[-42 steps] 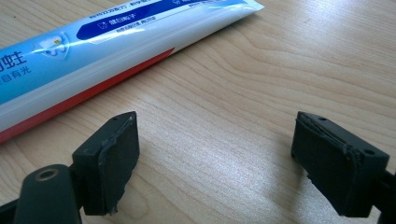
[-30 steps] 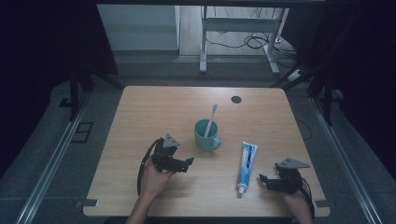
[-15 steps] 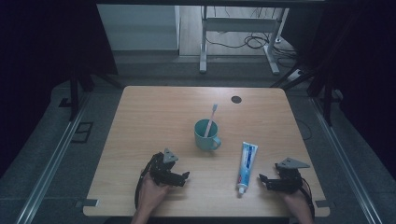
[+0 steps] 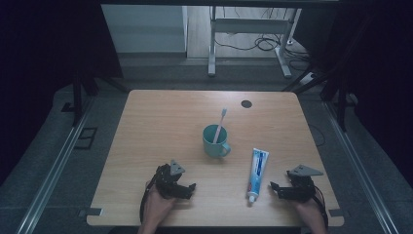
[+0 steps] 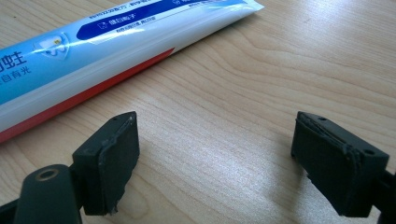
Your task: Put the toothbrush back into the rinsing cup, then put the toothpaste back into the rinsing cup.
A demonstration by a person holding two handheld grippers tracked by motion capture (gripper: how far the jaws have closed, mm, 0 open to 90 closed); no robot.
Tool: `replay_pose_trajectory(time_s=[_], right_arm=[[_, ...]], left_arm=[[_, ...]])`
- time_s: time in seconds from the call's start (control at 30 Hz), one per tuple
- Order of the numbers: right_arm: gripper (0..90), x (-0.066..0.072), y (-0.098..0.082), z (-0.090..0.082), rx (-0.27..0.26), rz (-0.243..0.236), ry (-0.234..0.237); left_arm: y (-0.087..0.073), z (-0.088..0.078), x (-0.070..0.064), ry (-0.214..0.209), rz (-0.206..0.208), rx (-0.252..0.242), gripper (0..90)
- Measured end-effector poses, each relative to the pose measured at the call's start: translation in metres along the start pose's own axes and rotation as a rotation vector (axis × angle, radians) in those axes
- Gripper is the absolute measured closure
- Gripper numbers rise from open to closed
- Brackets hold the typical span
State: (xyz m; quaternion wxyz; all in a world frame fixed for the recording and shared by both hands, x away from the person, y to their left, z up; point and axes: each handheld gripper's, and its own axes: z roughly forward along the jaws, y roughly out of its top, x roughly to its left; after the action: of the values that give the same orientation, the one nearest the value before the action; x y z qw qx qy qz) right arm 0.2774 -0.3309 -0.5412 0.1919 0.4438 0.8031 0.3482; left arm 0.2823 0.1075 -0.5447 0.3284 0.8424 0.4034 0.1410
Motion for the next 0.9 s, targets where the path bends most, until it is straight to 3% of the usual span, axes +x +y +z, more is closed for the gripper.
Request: replay_pose_trajectory(time_s=[0.57, 0.9], right_arm=[[19.0, -0.0038, -0.0013, -0.0022, -0.012, 0.006, 0.013], [20.1, -0.0015, 0.0022, -0.0069, 0.017, 0.011, 0.037]], left_arm=[[0.0000, -0.0001, 0.0000, 0.003, -0.001, 0.001, 1.6], [0.0000, -0.0004, 0.0002, 0.003, 0.003, 0.004, 1.7]])
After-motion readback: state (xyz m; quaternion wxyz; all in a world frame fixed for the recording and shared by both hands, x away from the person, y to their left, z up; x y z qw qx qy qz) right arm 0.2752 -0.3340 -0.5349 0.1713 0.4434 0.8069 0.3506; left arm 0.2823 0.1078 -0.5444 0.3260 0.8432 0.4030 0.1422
